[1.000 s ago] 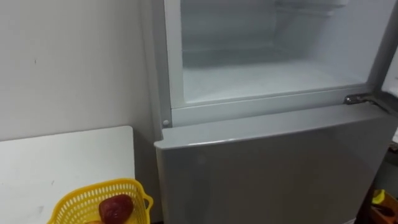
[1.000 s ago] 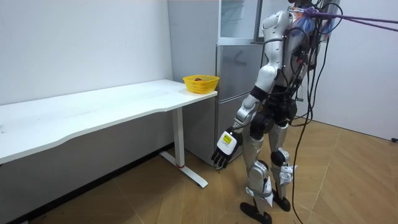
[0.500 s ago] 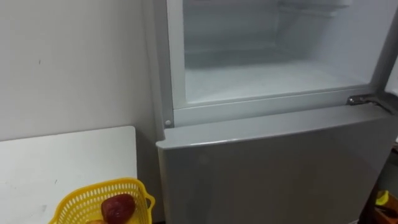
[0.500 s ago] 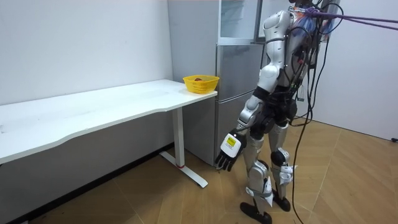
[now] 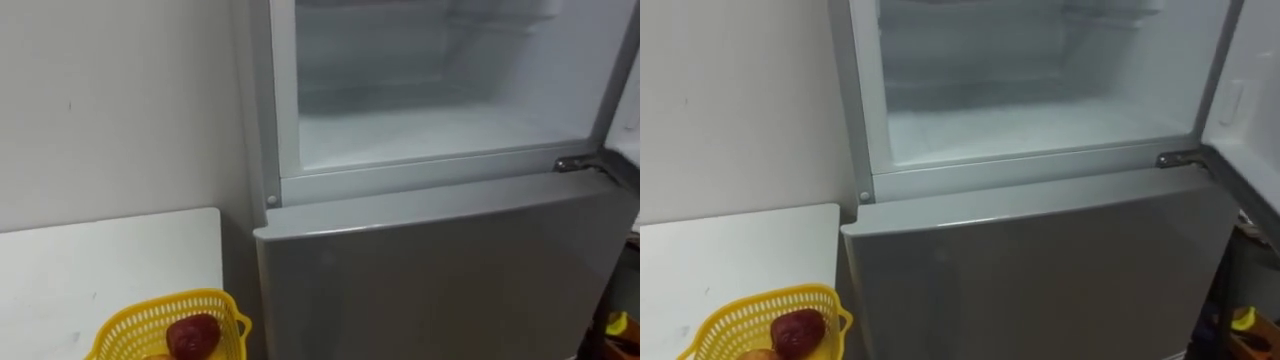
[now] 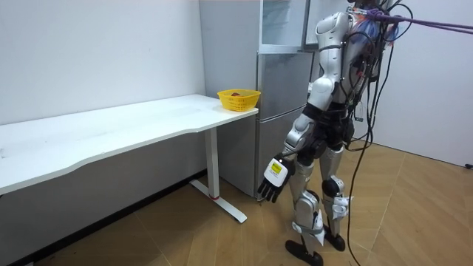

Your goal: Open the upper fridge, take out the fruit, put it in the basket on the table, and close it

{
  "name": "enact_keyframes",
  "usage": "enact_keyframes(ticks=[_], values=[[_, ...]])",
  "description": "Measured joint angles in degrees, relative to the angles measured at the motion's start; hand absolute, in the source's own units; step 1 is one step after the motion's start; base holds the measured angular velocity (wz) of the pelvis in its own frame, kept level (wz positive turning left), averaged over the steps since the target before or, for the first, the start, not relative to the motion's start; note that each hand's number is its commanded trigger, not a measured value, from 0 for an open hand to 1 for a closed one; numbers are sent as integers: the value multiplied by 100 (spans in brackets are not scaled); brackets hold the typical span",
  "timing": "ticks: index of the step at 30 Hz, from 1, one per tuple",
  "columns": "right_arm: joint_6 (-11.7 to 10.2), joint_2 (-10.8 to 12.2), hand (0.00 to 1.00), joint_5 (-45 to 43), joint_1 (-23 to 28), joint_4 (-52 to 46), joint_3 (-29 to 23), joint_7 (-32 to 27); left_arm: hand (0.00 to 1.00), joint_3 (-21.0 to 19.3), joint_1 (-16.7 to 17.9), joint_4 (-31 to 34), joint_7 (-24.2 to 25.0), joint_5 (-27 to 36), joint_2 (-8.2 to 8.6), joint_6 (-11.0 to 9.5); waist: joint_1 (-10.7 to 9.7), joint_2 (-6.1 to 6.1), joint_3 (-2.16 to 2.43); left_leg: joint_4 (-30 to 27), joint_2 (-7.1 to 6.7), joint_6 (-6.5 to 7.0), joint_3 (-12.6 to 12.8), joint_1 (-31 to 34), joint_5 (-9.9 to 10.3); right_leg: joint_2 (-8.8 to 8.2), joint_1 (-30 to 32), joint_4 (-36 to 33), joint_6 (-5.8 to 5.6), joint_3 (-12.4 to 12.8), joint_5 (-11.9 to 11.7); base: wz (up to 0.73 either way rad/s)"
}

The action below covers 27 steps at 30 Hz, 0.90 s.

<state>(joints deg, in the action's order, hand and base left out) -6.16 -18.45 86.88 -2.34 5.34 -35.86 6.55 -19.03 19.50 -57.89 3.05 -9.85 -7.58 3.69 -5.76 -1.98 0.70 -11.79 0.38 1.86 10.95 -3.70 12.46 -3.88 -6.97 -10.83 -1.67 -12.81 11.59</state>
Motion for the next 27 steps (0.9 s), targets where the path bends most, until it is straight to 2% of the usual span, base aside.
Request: enact_keyframes(ticks=[6,10,15,20,24,27], values=[[6,-1,0,-702,1,-218,269,256,0,127,12,-24,-11,-55,-7,1,-7,-22,-3,-4,-5,1,-1,0,-4,0,-40,5,2,-2,-2,0],[118,-2,0,-1129,1,-386,433,288,0,136,8,-81,-4,-233,-11,0,12,-87,-6,-6,-5,1,0,-10,-6,0,-60,7,2,-10,-2,0],[210,-5,0,-1551,1,-434,567,337,0,207,0,-159,8,-340,-40,1,139,-158,-9,-19,-5,3,-15,6,-5,-1,-67,16,4,-27,-4,1],[251,-30,0,-1792,2,-676,686,381,0,250,-5,-171,42,-335,-36,13,148,-90,5,-120,5,12,-80,193,-1,-10,37,14,12,-145,-19,10],[284,-175,0,-1849,1,-757,867,381,0,361,-6,-170,43,-334,-48,67,155,-34,16,-134,7,11,-97,207,-2,-8,40,13,12,-158,-19,3],[417,-185,0,-1965,1,-860,961,417,0,361,-6,-173,42,-325,-69,116,155,-42,11,-149,17,8,-107,207,-3,-1,26,13,13,-177,-20,2]])
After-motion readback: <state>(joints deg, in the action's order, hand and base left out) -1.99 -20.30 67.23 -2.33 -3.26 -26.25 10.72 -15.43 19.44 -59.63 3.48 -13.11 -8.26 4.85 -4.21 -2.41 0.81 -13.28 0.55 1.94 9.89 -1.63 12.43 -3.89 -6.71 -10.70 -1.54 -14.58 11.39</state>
